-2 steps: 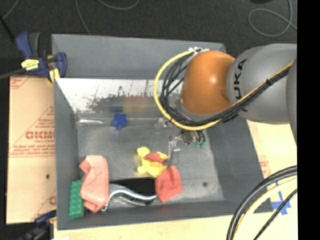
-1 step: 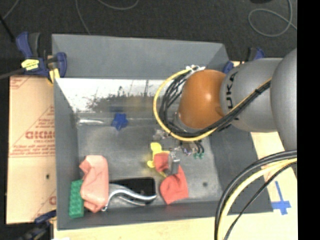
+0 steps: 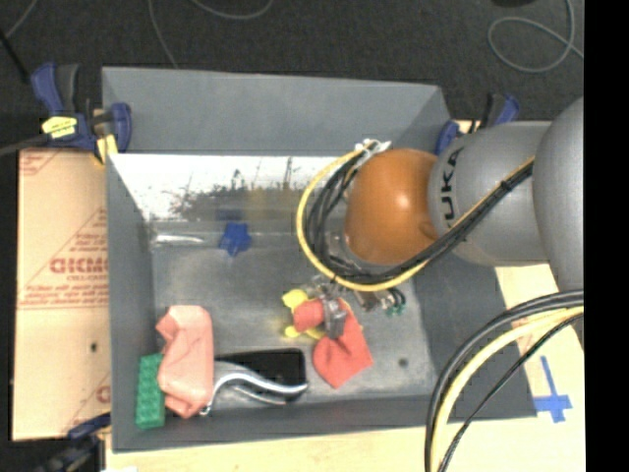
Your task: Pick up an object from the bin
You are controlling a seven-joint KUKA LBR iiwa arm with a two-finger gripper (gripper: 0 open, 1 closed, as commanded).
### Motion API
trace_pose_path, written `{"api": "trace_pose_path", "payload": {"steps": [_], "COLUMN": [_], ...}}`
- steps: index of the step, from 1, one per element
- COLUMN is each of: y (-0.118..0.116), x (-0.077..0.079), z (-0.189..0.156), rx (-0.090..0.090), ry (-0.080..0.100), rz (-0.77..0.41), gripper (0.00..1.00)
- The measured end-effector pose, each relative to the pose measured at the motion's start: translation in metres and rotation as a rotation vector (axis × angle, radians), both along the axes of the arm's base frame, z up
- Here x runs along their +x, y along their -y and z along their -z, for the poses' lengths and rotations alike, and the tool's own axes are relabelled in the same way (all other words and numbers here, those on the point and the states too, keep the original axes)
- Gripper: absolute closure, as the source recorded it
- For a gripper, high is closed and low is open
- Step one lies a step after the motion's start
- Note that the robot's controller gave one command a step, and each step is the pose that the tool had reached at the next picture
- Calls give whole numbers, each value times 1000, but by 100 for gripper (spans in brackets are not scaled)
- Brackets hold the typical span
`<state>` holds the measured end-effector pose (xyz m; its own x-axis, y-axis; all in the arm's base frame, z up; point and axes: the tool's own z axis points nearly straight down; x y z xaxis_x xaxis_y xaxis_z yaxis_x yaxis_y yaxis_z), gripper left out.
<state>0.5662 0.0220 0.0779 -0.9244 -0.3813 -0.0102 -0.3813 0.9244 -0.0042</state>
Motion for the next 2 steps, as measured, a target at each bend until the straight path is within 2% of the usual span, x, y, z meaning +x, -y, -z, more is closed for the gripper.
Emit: {"api": "trace_pose_path", "payload": {"steps": [1, 2], "y": [-3, 0], "x": [-2, 8], "z": [-10, -182], "rx": [-1, -1], "ry": [2, 10], "rz": [-73, -55], "gripper": [100, 100]}}
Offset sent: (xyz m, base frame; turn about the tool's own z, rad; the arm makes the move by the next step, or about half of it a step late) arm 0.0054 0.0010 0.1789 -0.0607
